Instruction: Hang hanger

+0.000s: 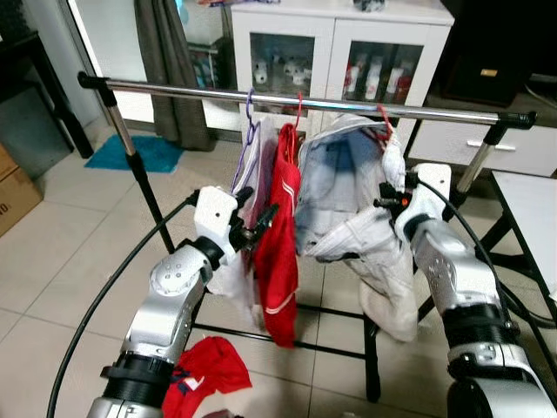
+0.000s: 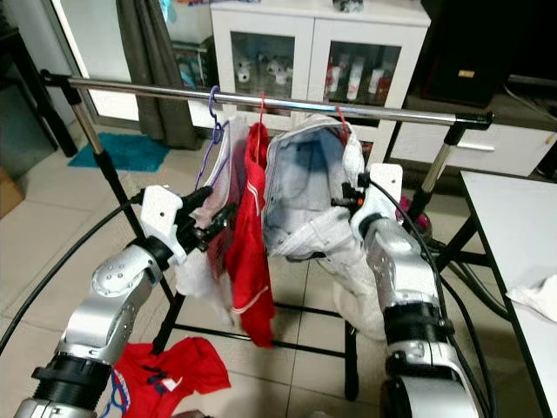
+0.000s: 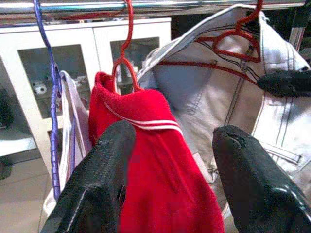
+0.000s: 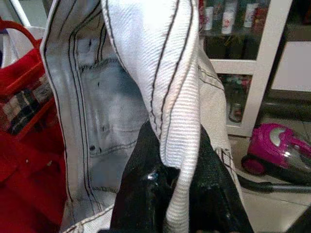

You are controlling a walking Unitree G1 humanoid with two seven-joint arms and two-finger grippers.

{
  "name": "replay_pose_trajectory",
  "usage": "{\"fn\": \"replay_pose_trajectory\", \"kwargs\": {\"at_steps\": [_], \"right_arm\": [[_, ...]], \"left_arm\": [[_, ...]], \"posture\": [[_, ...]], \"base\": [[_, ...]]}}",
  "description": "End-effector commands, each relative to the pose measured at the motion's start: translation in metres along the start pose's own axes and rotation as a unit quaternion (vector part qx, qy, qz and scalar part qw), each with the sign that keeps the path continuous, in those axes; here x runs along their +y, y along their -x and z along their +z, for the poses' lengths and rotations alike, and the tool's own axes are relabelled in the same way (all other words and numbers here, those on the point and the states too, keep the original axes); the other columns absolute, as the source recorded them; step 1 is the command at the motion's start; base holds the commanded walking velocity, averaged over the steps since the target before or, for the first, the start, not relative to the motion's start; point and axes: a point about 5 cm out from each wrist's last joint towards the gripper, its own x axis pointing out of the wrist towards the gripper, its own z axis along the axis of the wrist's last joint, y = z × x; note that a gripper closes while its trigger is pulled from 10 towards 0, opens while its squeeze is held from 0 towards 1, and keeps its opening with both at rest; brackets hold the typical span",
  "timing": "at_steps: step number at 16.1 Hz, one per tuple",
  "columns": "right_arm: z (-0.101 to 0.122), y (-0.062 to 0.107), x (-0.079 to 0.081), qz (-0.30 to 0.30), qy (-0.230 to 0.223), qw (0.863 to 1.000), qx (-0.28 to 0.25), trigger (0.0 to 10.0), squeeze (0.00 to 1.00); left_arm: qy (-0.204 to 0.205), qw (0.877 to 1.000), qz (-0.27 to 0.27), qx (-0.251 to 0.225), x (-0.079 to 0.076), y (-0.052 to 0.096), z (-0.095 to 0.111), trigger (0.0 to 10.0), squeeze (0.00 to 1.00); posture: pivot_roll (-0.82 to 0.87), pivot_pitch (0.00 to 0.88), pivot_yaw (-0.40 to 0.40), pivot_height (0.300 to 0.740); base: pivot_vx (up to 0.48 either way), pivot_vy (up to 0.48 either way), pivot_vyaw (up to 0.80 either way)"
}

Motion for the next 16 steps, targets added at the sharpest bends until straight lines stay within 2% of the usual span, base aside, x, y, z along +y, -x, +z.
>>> {"fn": "replay_pose_trajectory", "kwargs": {"at_steps": [1,15,16], "right_arm": [[0.020,-0.003,0.003,0.011,0.004,0.999,-0.034,10.0,0.00],[0.020,-0.003,0.003,0.011,0.004,0.999,-0.034,10.0,0.00],[0.048,-0.020,0.004,0.000,-0.016,0.998,-0.055,10.0,0.00]], "left_arm": [[-0.007,1.000,-0.004,-0.003,0.000,0.001,0.003,10.0,0.00],[-0.007,1.000,-0.004,-0.003,0.000,0.001,0.003,10.0,0.00],[-0.012,1.000,-0.013,0.000,-0.002,0.003,0.002,10.0,0.00]], "posture": [[-0.07,0.000,0.016,0.740],[-0.07,0.000,0.016,0.740],[-0.05,0.000,-0.011,0.740]], "base": [[0.000,0.000,0.00],[0.000,0.000,0.00],[0.000,0.000,0.00]]}}
